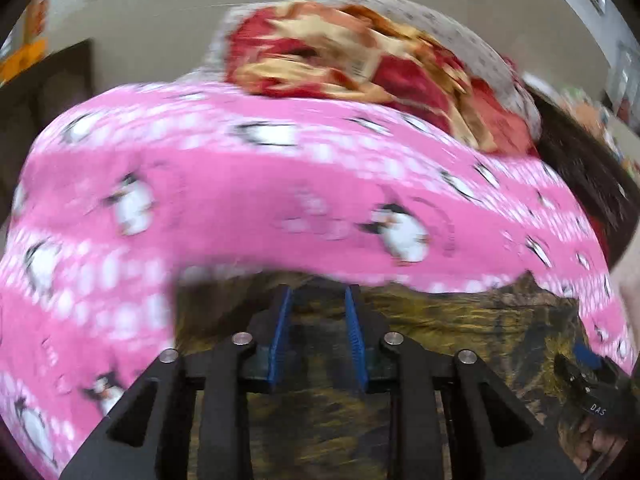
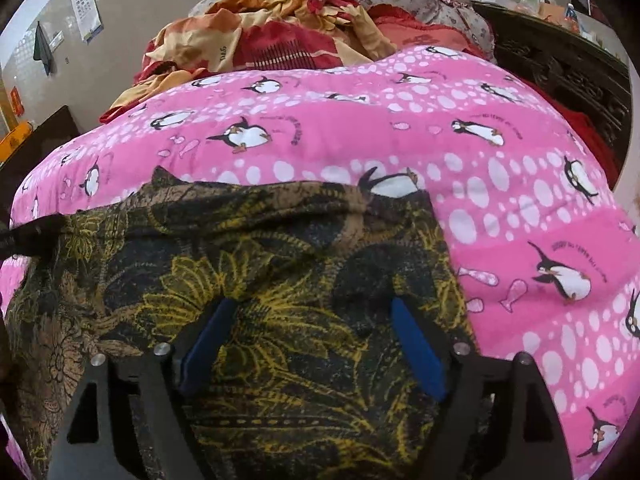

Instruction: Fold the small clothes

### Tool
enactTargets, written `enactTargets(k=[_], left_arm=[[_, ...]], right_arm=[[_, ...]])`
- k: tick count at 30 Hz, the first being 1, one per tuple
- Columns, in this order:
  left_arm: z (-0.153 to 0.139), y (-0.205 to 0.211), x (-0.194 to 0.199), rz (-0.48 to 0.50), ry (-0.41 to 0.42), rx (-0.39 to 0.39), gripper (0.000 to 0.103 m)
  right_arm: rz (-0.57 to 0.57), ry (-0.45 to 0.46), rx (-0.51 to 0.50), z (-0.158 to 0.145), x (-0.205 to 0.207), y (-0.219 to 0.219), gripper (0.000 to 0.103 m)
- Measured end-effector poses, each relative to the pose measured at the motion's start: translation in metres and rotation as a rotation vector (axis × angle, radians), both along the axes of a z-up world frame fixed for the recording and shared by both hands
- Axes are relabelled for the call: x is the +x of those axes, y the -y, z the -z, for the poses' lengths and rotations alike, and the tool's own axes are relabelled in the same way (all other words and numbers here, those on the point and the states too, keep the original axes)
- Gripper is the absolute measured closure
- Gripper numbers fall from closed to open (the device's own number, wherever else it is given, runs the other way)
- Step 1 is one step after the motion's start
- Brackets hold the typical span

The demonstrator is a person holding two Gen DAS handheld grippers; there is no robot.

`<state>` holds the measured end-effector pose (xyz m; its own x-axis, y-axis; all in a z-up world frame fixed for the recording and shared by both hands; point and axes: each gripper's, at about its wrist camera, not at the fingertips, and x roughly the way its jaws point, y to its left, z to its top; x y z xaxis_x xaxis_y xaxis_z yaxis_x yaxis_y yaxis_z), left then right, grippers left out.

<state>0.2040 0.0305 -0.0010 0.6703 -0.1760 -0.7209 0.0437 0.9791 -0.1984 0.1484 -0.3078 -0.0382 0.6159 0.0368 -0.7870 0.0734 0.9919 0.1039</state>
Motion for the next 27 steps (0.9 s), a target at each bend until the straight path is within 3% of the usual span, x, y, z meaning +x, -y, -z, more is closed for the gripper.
enactTargets(k=[4, 5, 7, 10, 11, 13, 14, 19, 21, 23, 27], left_arm=[[0.042, -0.021, -0.035, 0.04, -0.041, -0.035, 0.095], [0.037, -0.026, -0.047, 0.031, -0.001, -0.042, 0.094], [0.039, -0.029, -0.052, 0.02, -0.01, -0.031, 0.095], [0.041, -0.034, -0.052, 0.024, -0.025, -0.03, 0.095], [0.04, -0.03, -0.051, 0.024, -0.022, -0.008, 0.095], [0.038, -0.028, -0.051, 0.021, -0.015, 0.007, 0.094], [0.039, -0.027, -0.052, 0.019, -0.015, 0.007, 0.095], [0.04, -0.033, -0.076, 0.026, -0.009, -0.012, 0.092], [0.034, -0.033, -0.09, 0.065, -0.007, 0.026, 0.091], [0.016, -0.039, -0.115, 0.095, 0.0, 0.037, 0.091], [-0.015, -0.039, -0.172, 0.187, 0.086, -0.003, 0.09]], right_arm=[[-0.009, -0.003, 0.002, 0.0, 0.0, -0.003, 0.014], [-0.012, -0.001, 0.015, -0.001, 0.0, -0.001, 0.014], [-0.048, -0.011, 0.05, -0.002, 0.001, 0.006, 0.015], [-0.085, -0.018, 0.06, -0.003, 0.003, 0.024, 0.041], [-0.091, -0.009, 0.085, -0.003, 0.005, 0.037, 0.044], [-0.062, 0.008, 0.258, 0.001, 0.005, 0.066, 0.053], [-0.053, 0.01, 0.279, 0.002, 0.005, 0.07, 0.053], [-0.059, 0.006, 0.251, 0.001, 0.006, 0.064, 0.053], [-0.047, -0.012, 0.247, -0.006, 0.004, 0.066, 0.054], [-0.024, -0.016, 0.139, -0.031, -0.01, 0.061, 0.054], [-0.194, 0.109, 0.029, -0.086, -0.077, 0.035, 0.054]])
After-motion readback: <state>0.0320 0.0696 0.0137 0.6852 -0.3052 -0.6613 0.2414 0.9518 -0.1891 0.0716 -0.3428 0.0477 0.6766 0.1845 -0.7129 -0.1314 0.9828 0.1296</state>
